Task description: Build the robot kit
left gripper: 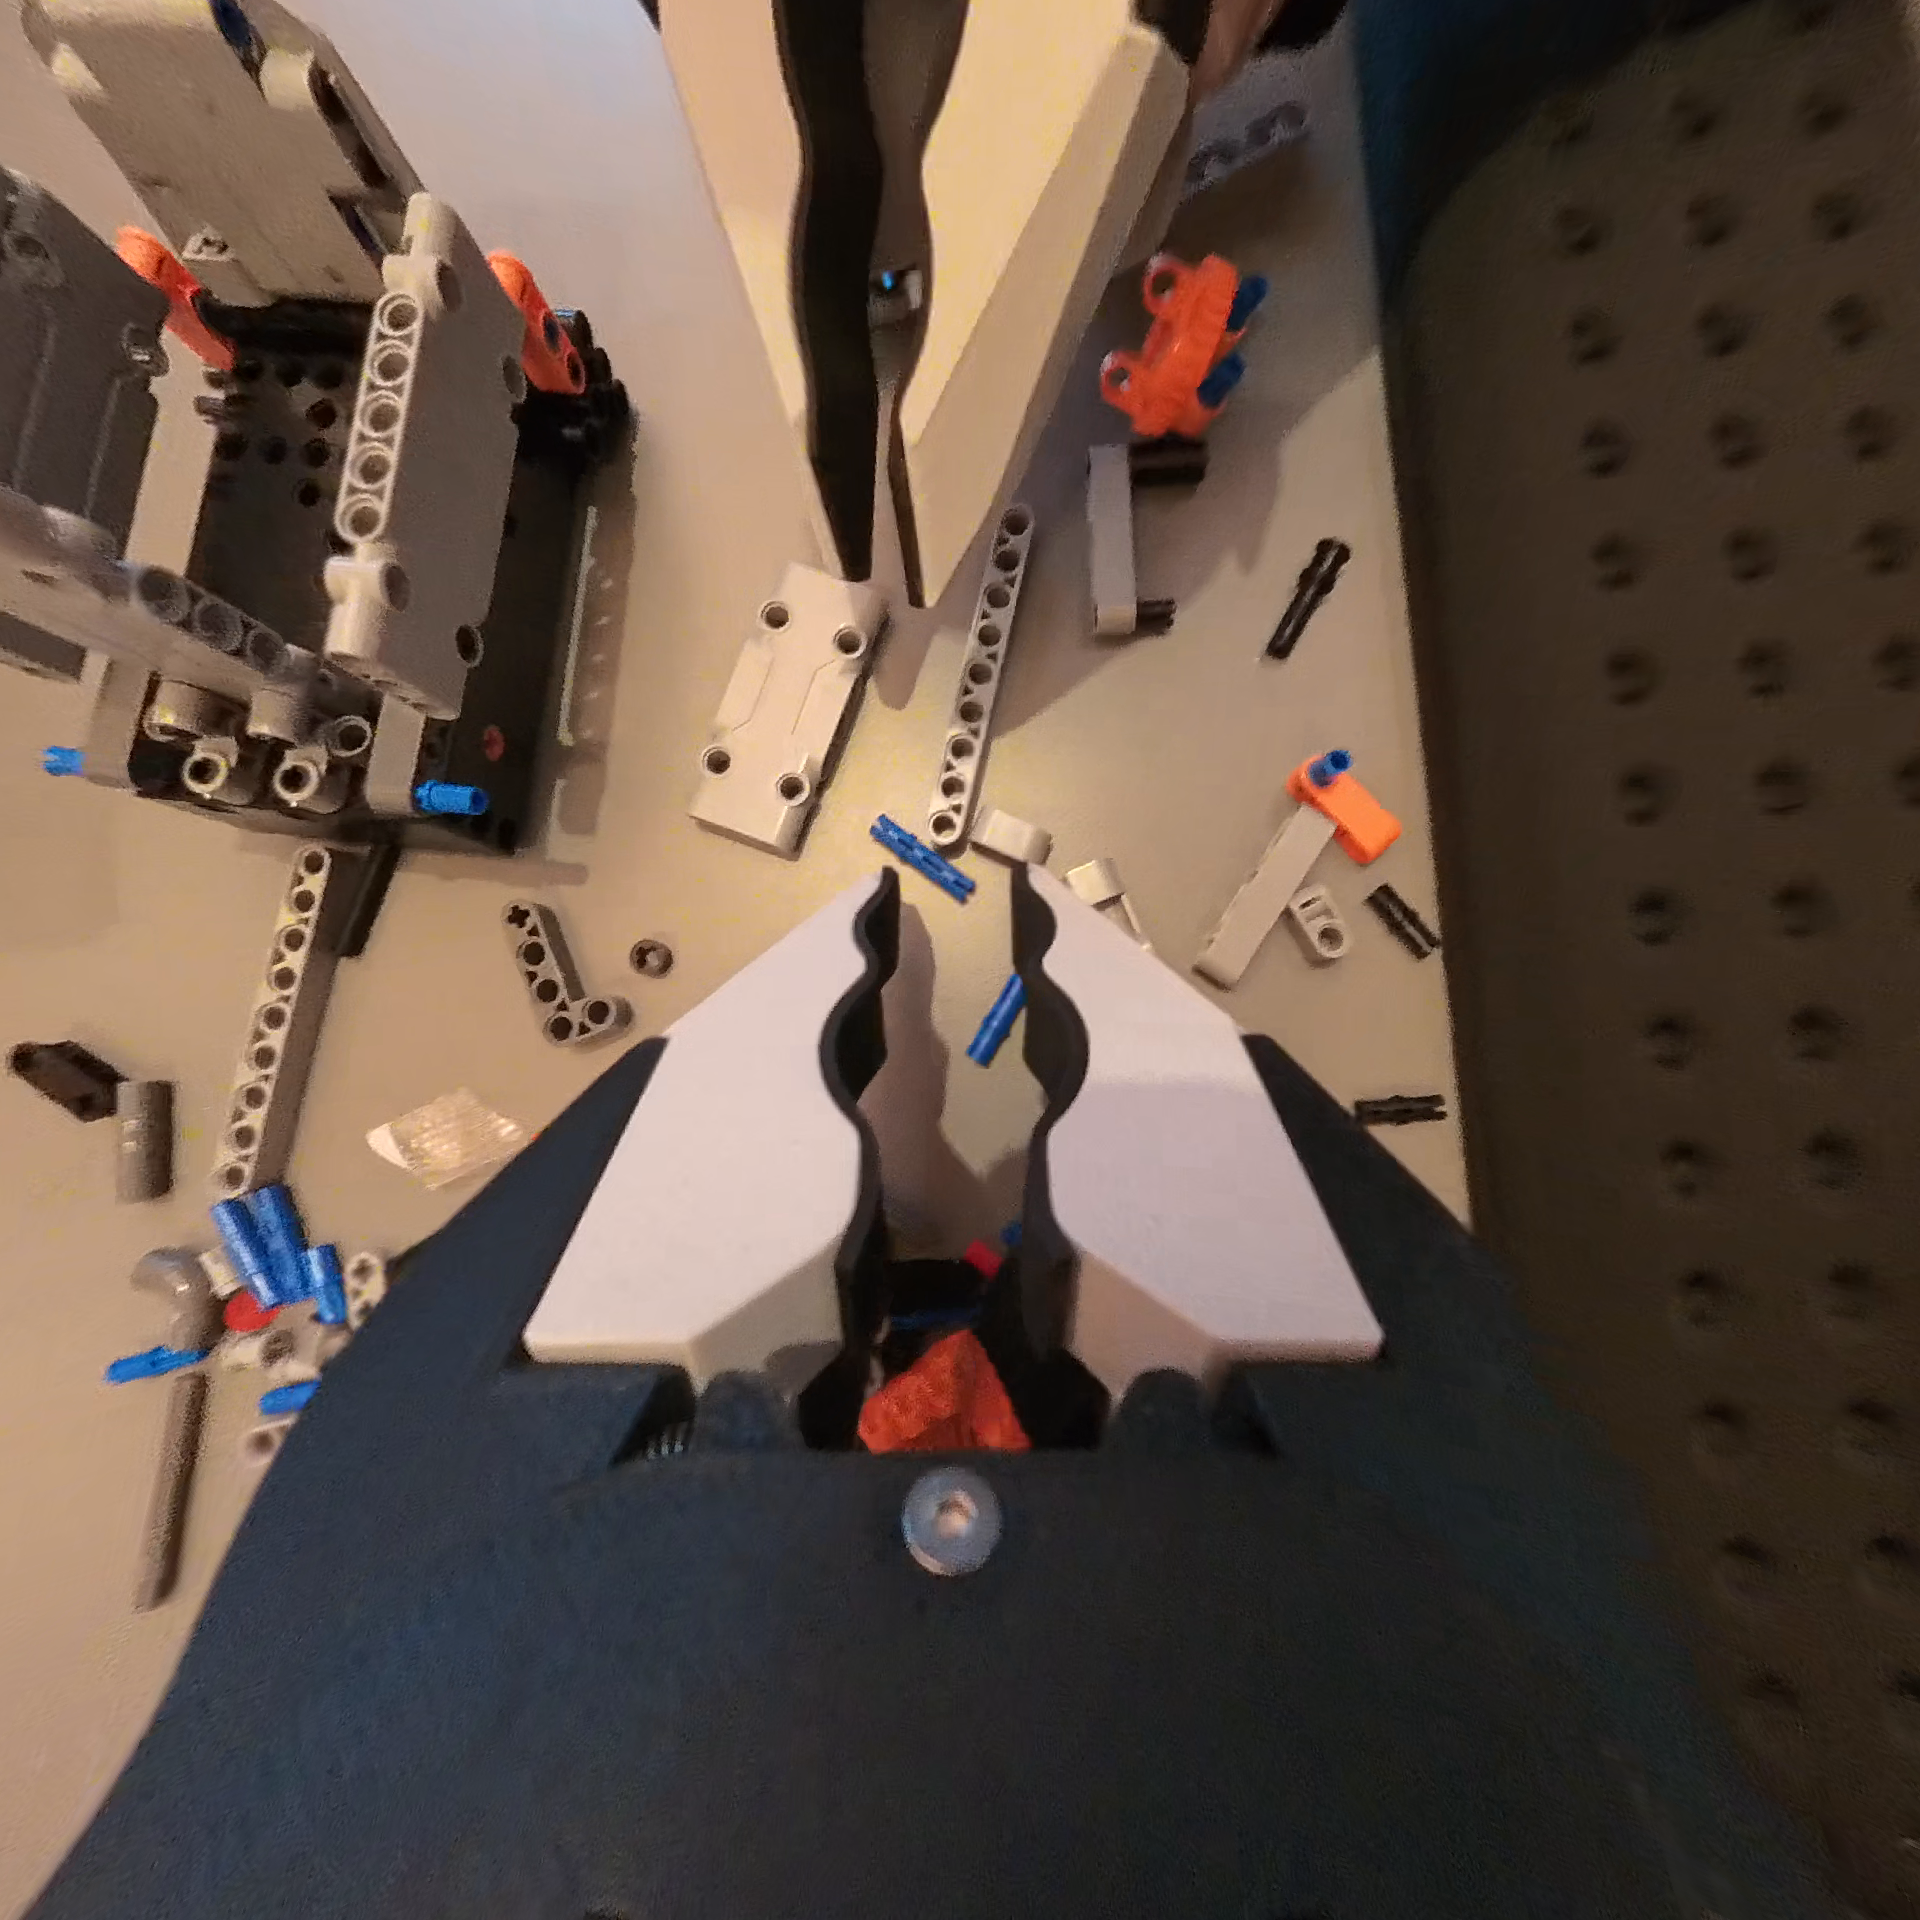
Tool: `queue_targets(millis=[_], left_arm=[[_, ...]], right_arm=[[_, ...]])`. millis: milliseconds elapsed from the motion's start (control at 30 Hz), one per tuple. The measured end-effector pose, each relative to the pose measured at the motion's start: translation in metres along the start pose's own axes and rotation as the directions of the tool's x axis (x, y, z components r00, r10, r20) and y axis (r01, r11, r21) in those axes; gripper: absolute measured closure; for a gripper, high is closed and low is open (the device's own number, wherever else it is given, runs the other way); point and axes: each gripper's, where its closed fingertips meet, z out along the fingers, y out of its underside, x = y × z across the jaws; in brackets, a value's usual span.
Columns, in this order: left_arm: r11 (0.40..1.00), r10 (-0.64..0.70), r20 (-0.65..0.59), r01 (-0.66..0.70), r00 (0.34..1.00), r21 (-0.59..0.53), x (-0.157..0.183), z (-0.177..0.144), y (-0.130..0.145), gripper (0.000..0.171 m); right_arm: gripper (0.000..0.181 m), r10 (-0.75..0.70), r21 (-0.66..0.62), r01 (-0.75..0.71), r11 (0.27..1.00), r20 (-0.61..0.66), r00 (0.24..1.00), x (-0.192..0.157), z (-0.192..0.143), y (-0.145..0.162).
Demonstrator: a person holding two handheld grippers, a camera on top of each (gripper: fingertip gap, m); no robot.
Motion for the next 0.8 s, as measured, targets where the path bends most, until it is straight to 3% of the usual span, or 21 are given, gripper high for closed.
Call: queue_targets(millis=[167, 300, 500, 800], left_arm=[[0.997, -0.051, 0.006, 0.051, 0.999, -0.053, 0.0, 0.009, 0.007, 0.156], [0.997, -0.062, 0.012, 0.062, 0.998, -0.049, -0.001, 0.012, 0.005, 0.167], [0.999, -0.049, 0.046, 0.05, 0.998, -0.021, -0.006, 0.012, 0.002, 0.169], [0.981, 0.085, 0.194, -0.116, 0.977, 0.156, -0.01, -0.023, -0.038, 0.17]], right_arm=[[0.173, -0.004, 0.001, 0.004, 1.0, 0.01, 1.0, -0.001, 0.002, 0.0], [0.173, -0.005, 0.001, 0.005, 1.0, 0.011, 1.0, -0.001, 0.002, 0.0], [0.172, -0.009, 0.019, 0.009, 1.0, 0.036, 0.999, -0.004, 0.0, -0.003], [0.165, 0.02, 0.145, -0.043, 0.988, 0.161, 0.987, -0.019, -0.011, -0.024]])
